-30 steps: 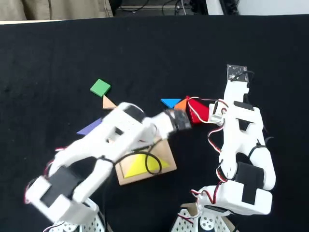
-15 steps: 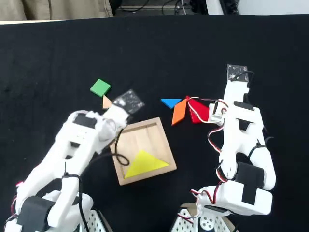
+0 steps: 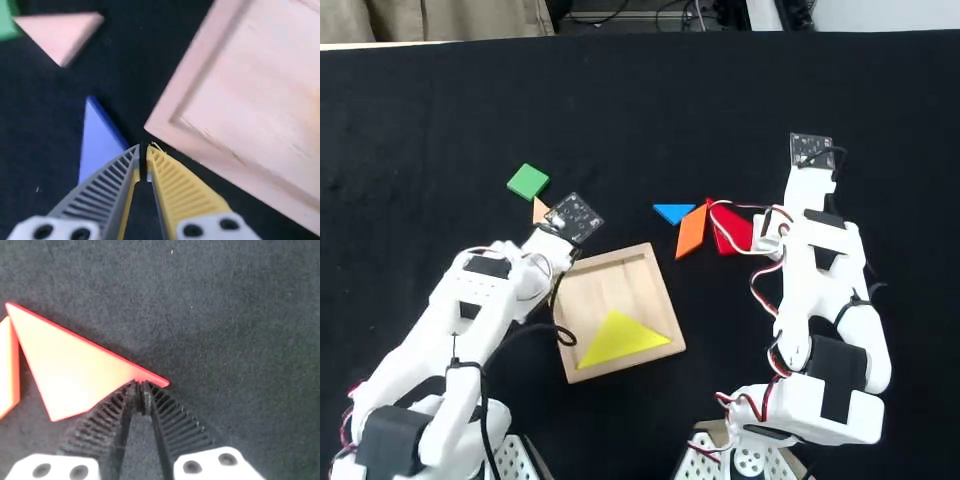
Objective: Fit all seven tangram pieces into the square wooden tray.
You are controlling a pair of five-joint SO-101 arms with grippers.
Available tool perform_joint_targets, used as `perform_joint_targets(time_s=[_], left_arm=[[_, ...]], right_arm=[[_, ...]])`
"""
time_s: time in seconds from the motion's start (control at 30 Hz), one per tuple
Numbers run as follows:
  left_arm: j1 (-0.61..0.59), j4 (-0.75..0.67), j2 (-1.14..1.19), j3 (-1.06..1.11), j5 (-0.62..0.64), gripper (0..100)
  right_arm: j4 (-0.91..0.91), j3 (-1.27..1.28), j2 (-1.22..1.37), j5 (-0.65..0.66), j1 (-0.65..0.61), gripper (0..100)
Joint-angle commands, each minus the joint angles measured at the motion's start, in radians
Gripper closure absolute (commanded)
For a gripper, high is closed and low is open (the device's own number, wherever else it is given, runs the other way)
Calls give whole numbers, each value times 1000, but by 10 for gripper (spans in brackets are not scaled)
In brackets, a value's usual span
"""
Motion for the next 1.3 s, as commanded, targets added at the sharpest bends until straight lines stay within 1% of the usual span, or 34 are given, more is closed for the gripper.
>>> perform_joint_targets(time_s=[0.0, 0.1, 0.33, 0.43, 0.5, 0.57, 0.63, 0.7, 0.73, 0.8, 0.87, 0.93, 1.03, 1.2, 1.27], left_arm=[[35, -20, 58, -61, 64, 970], [42, -20, 118, -113, 91, 970], [54, -25, 195, -200, 103, 970], [81, -21, 195, -213, 155, 970], [91, -20, 192, -213, 166, 970], [77, -8, 184, -217, 167, 968], [28, 37, 137, -246, 167, 967], [-47, 117, 43, -309, 175, 967], [-81, 160, -17, -343, 201, 967], [-125, 235, -141, -381, 292, 967], [-120, 282, -273, -371, 362, 966], [-101, 313, -393, -318, 393, 966], [-111, 262, -548, -171, 420, 966], [-191, 51, -729, 131, 539, 966], [-213, -49, -772, 243, 571, 966]], right_arm=[[-18, -21, -12, 12, 8, 987], [-18, -21, -12, 12, 8, 987], [-18, -21, -12, 12, 8, 987], [-18, -21, -12, 12, 8, 987], [-18, -21, -12, 12, 8, 987], [-18, -21, -12, 12, 8, 987], [-18, -21, -12, 12, 8, 987], [-18, -21, -12, 12, 8, 987], [-18, -21, -12, 12, 8, 987], [-18, -21, -12, 12, 8, 987], [-18, -21, -12, 9, 8, 987], [-18, -21, -15, 6, 5, 987], [-14, -18, -21, 6, -12, 987], [-26, 21, -85, 5, -14, 987], [-74, 77, -151, 6, -38, 987]])
